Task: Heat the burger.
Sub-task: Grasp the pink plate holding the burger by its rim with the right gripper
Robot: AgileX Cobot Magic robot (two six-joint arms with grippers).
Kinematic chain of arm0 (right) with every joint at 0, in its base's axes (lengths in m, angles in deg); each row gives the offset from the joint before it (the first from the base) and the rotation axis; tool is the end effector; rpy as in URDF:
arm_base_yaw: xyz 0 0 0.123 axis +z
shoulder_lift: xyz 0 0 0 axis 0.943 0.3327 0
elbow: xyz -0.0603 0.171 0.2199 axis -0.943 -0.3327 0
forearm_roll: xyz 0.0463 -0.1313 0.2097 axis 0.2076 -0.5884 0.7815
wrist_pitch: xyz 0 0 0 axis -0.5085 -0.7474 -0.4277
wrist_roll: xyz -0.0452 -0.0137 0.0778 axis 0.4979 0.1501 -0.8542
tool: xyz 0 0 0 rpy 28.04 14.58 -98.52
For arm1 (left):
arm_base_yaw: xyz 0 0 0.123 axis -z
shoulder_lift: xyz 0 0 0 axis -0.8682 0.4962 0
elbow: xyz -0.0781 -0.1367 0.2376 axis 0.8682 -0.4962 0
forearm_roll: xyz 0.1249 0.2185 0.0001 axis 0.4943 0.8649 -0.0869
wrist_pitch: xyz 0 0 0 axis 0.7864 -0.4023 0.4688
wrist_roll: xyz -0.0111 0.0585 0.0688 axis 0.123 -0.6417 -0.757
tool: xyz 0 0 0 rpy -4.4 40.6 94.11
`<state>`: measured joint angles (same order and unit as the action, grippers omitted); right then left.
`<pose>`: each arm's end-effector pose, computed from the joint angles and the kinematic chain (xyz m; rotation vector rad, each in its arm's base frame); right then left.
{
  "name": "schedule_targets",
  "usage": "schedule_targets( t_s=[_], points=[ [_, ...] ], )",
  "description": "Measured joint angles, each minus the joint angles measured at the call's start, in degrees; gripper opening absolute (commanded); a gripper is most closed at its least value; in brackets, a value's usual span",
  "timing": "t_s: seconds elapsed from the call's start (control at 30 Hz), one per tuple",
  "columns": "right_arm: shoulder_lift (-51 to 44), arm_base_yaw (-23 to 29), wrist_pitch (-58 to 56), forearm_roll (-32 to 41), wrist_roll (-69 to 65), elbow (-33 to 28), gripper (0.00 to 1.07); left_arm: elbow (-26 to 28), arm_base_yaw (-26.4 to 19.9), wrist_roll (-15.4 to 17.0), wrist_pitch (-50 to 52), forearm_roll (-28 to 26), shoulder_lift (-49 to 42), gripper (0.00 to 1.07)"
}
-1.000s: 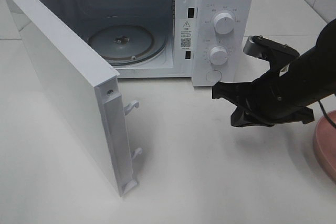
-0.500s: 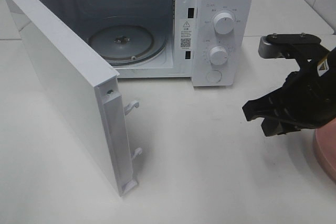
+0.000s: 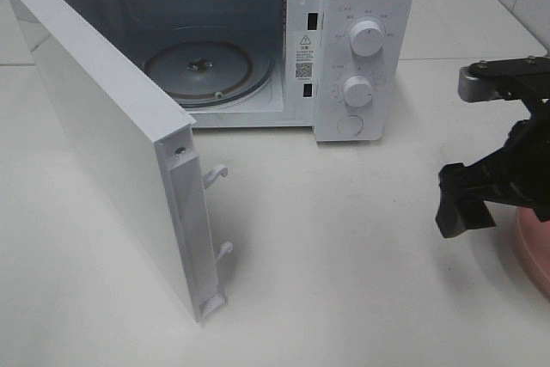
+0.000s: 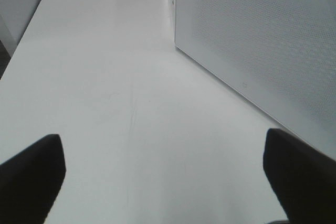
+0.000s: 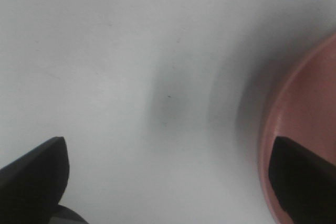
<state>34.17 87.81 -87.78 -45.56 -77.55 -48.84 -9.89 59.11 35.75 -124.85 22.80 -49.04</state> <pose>0.2198 0.0659 0.2085 -0.1186 2.7954 0.0908 -0.0059 -0.0074 0.2790 0.0719 2.0211 -0.0421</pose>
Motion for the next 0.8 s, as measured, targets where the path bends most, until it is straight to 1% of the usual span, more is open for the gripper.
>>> schedule_targets(
  t_s=[0.03, 0.07, 0.1, 0.17, 0.2, 0.23, 0.3, 0.33, 0.37, 0.4, 0.57, 0.6, 0.8],
  points=[
    [0.0, -0.8, -0.5, -0.4, 0.1, 0.0, 0.98, 0.0, 0.0, 0.0, 0.0, 0.0, 0.0, 0.94],
    [0.0, -2.8, -1.0, -1.1, 0.3, 0.0, 0.98, 0.0, 0.0, 0.0, 0.0, 0.0, 0.0, 0.94],
    [0.0, -2.8, -1.0, -1.1, 0.3, 0.0, 0.98, 0.0, 0.0, 0.0, 0.0, 0.0, 0.0, 0.94],
    [0.0, -5.2, -1.1, -1.8, 1.3, 0.0, 0.97, 0.0, 0.0, 0.0, 0.0, 0.0, 0.0, 0.94],
    [0.0, -5.2, -1.1, -1.8, 1.3, 0.0, 0.97, 0.0, 0.0, 0.0, 0.0, 0.0, 0.0, 0.94],
    [0.0, -6.8, -1.1, -1.9, 1.6, 0.0, 0.96, 0.0, 0.0, 0.0, 0.0, 0.0, 0.0, 0.94],
    [0.0, -7.4, -1.1, -1.9, 1.7, 0.0, 0.96, 0.0, 0.0, 0.0, 0.0, 0.0, 0.0, 0.94],
    [0.2, -9.1, -1.1, -2.1, 2.2, 0.0, 0.95, 0.0, 0.0, 0.0, 0.0, 0.0, 0.0, 0.94],
    [0.2, -9.1, -1.1, -2.1, 2.2, 0.0, 0.95, 0.0, 0.0, 0.0, 0.0, 0.0, 0.0, 0.94],
    [1.0, -10.3, -1.2, -3.2, 2.5, 0.0, 0.95, 0.0, 0.0, 0.0, 0.0, 0.0, 0.0, 0.94],
    [4.0, -11.6, -1.1, -4.8, 2.6, 0.0, 0.94, 0.0, 0.0, 0.0, 0.0, 0.0, 0.0, 0.94],
    [5.9, -12.2, -0.9, -5.2, 2.8, 0.0, 0.93, 0.0, 0.0, 0.0, 0.0, 0.0, 0.0, 0.94],
    [10.1, -12.7, 0.9, -6.1, 2.9, 0.0, 0.93, 0.0, 0.0, 0.0, 0.0, 0.0, 0.0, 0.94]
  ],
)
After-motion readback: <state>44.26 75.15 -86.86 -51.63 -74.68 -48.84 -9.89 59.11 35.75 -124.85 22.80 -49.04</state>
